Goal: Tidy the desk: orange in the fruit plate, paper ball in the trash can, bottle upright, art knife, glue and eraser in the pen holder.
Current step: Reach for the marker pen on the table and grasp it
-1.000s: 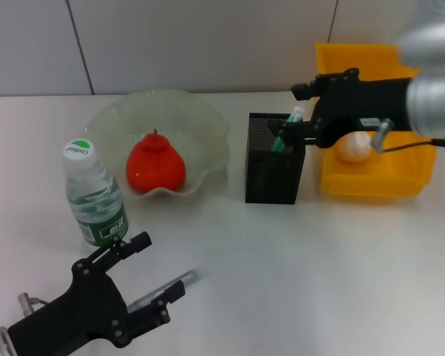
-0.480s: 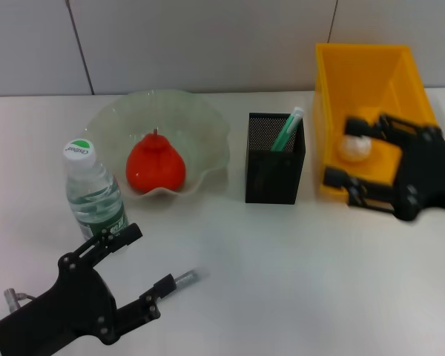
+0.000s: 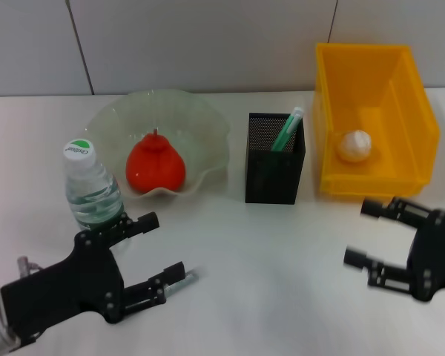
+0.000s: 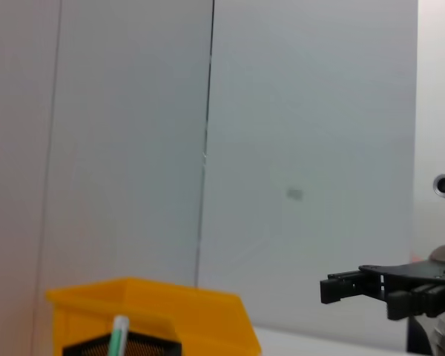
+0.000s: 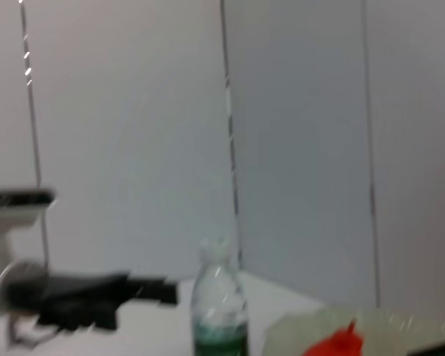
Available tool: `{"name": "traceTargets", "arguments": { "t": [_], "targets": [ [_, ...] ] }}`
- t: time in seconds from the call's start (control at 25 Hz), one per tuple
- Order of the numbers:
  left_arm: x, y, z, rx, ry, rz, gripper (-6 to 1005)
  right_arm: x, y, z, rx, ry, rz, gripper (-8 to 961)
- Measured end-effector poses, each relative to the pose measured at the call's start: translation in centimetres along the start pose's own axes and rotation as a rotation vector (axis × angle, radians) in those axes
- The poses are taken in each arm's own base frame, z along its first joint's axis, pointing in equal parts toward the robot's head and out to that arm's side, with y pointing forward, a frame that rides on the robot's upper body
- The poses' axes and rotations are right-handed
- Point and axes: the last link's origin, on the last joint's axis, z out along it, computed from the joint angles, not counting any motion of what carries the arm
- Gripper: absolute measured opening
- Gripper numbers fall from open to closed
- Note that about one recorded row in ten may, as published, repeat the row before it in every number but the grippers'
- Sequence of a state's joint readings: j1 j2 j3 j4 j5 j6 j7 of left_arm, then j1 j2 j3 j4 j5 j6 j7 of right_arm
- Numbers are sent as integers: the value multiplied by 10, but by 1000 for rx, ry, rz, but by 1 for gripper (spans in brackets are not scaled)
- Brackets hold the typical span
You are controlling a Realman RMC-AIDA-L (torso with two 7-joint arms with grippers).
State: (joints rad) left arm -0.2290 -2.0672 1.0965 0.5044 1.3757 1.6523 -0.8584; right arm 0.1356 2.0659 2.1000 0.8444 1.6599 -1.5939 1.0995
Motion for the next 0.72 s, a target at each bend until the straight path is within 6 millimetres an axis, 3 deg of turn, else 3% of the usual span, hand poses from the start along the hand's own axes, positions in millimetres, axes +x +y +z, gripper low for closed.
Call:
{"name": "traceTargets", "arguments": {
  "t": [0.2,0.24,0.72],
  "targets": [
    [14,-12,10,-22,-133,21,808,15,7,5,-58,82,-15,770],
    [22,-18,17,-22,-226,23,808,17,8,7,-63,89,-14,770],
    [65,-21,52,-14,-629,61,801,32,9,-1,-18,89,1,769]
  ]
}}
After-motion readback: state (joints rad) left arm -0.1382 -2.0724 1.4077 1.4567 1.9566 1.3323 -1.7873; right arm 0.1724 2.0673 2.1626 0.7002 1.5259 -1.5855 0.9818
